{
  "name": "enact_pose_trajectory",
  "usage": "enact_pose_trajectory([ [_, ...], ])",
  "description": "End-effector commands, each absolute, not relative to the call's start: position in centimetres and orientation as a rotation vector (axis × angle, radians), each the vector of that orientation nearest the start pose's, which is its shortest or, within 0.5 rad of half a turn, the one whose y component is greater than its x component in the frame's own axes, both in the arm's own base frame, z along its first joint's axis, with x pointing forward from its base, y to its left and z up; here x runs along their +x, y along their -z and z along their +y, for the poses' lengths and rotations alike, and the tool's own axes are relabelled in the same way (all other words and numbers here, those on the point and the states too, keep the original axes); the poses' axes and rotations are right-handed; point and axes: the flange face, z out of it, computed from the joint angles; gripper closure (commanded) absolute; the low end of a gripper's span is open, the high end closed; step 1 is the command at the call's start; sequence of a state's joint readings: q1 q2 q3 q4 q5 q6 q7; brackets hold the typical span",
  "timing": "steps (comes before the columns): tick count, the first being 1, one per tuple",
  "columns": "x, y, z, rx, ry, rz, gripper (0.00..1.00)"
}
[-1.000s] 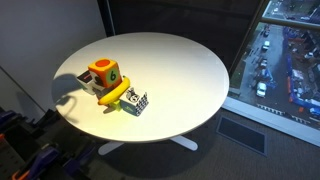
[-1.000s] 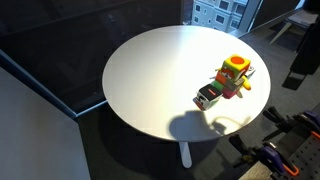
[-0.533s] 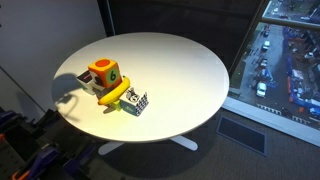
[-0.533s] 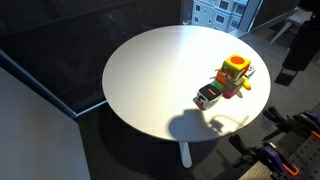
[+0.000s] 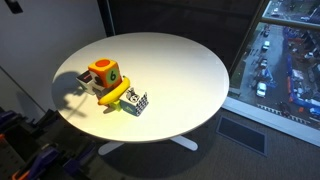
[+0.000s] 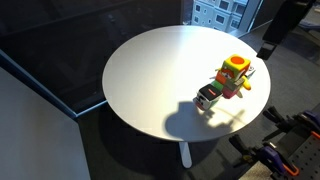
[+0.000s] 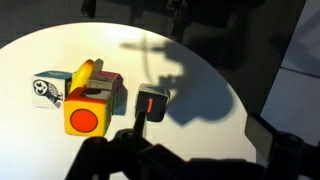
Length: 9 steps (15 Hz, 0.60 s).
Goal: Put the orange toy on the table
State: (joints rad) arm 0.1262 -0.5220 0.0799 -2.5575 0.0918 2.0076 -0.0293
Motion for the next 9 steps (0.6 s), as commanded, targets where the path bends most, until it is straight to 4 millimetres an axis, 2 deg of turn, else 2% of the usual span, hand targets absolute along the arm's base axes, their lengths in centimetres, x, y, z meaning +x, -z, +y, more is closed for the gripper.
enact_pose_trajectory([
  [1, 40.1, -45.4, 7.4, -3.169, 0.023, -0.170, 0.00],
  [5, 43.3, -46.1, 5.8, -3.229, 0.045, -0.001, 0.00],
  [9, 46.1, -45.7, 4.8, -3.261, -0.010, 0.150, 0.00],
])
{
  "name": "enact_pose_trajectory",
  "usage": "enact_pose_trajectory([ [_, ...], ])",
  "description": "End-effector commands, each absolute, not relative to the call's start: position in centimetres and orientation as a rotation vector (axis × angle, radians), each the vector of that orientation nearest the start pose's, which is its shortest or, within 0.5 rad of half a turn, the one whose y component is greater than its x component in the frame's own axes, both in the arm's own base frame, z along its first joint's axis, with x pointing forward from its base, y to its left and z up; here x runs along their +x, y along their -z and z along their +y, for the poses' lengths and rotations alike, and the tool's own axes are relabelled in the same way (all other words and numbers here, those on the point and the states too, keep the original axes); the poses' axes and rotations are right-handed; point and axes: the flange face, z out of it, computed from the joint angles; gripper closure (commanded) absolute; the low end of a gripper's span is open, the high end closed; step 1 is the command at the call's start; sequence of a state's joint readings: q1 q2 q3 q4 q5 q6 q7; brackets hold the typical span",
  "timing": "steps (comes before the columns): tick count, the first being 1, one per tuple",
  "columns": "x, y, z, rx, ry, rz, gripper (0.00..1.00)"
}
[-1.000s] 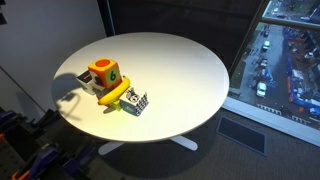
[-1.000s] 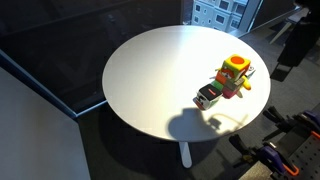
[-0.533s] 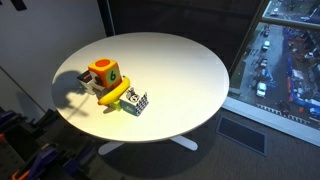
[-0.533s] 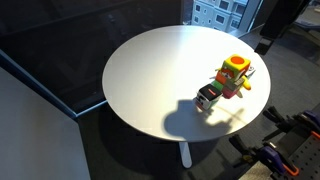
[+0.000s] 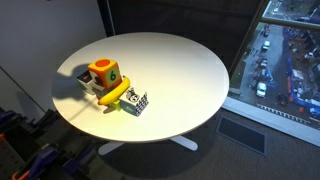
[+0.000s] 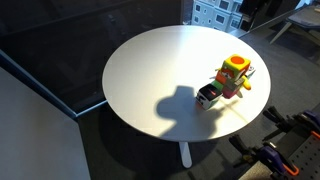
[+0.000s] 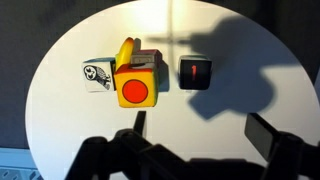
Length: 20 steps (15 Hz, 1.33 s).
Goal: Put the orange toy on the table
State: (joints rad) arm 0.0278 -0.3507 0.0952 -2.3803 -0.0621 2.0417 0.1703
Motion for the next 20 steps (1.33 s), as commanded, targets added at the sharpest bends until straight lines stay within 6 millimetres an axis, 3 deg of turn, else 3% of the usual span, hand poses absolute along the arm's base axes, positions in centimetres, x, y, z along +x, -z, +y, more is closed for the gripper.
enact_pose_trajectory([
  [1, 46.6, -45.4, 4.5, -3.267, -0.033, 0.178, 0.00],
  [4, 47.9, -44.4, 3.8, -3.268, -0.099, 0.225, 0.00],
  [10, 49.4, -41.8, 1.5, -3.243, -0.132, 0.106, 0.00],
  [20, 50.6, -37.5, -2.4, -3.223, -0.027, -0.055, 0.00],
])
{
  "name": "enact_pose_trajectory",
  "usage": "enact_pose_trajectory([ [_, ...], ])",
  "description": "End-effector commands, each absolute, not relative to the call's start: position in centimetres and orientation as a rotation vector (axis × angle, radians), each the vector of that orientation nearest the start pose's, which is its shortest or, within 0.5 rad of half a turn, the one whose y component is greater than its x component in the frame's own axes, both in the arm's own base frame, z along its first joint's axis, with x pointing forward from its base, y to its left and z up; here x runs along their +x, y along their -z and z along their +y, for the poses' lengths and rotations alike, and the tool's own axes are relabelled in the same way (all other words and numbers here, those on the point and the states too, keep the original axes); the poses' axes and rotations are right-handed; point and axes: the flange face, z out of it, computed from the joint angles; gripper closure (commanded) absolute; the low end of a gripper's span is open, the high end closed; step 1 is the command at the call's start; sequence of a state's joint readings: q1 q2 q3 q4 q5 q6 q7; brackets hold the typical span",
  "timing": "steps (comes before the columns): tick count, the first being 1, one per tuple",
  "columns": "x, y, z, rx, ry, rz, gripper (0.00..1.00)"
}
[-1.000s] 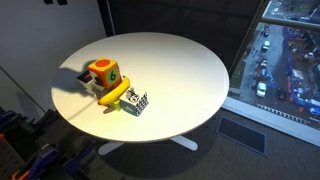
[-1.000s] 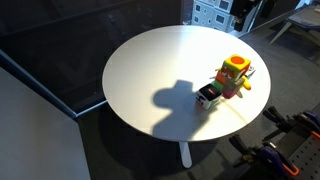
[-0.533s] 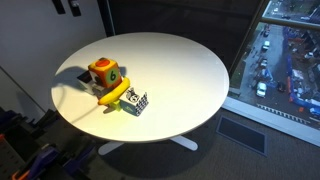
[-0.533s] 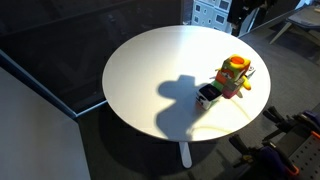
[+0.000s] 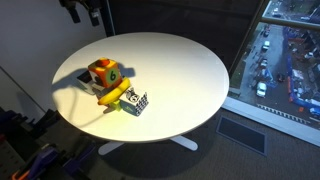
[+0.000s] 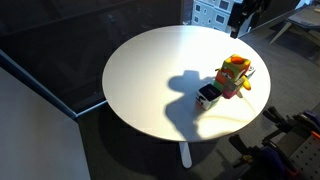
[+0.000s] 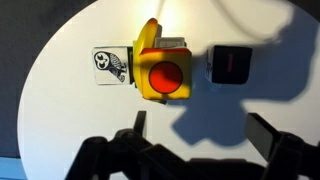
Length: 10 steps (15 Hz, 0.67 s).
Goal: Put the orange toy on the table
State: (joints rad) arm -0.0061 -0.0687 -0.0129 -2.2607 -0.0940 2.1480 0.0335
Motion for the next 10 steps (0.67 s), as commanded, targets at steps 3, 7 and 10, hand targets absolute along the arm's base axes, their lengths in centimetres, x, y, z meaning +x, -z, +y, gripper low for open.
enact_pose_trajectory([
  [3, 50.7, -35.8, -2.7, -3.207, 0.013, -0.064, 0.00],
  [7, 50.4, -34.0, -3.2, -3.186, 0.044, -0.041, 0.00],
  [10, 49.8, -33.0, -4.2, -3.170, 0.040, 0.008, 0.00],
])
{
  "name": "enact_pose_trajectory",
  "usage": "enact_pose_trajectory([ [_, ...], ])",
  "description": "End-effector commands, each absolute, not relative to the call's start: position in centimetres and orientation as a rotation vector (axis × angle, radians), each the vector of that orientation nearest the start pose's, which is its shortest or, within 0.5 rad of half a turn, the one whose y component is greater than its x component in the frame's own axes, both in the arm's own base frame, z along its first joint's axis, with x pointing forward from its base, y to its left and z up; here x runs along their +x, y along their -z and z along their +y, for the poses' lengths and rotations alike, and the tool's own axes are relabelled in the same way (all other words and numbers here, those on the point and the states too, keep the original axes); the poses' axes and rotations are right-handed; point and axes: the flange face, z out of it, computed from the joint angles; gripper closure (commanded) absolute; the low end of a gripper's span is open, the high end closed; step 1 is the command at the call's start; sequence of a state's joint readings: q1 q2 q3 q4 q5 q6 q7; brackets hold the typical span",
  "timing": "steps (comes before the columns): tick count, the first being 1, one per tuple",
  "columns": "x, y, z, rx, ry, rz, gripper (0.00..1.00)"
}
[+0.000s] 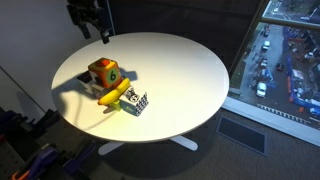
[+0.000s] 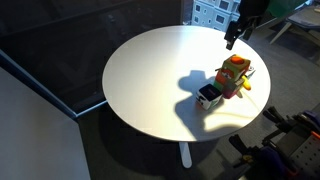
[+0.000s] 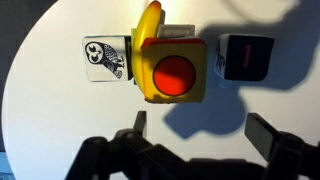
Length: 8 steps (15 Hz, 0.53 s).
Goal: Put the orange toy on the table
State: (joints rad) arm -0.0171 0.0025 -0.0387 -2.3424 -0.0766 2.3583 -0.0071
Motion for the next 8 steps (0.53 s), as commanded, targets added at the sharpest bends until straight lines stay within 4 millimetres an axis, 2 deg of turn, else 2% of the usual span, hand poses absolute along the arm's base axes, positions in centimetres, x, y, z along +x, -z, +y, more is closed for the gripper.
enact_pose_trajectory([
  [1, 49.5, -32.8, -4.5, -3.164, 0.035, 0.025, 0.00],
  [8, 48.2, -31.0, -6.1, -3.172, -0.025, 0.073, 0.00],
])
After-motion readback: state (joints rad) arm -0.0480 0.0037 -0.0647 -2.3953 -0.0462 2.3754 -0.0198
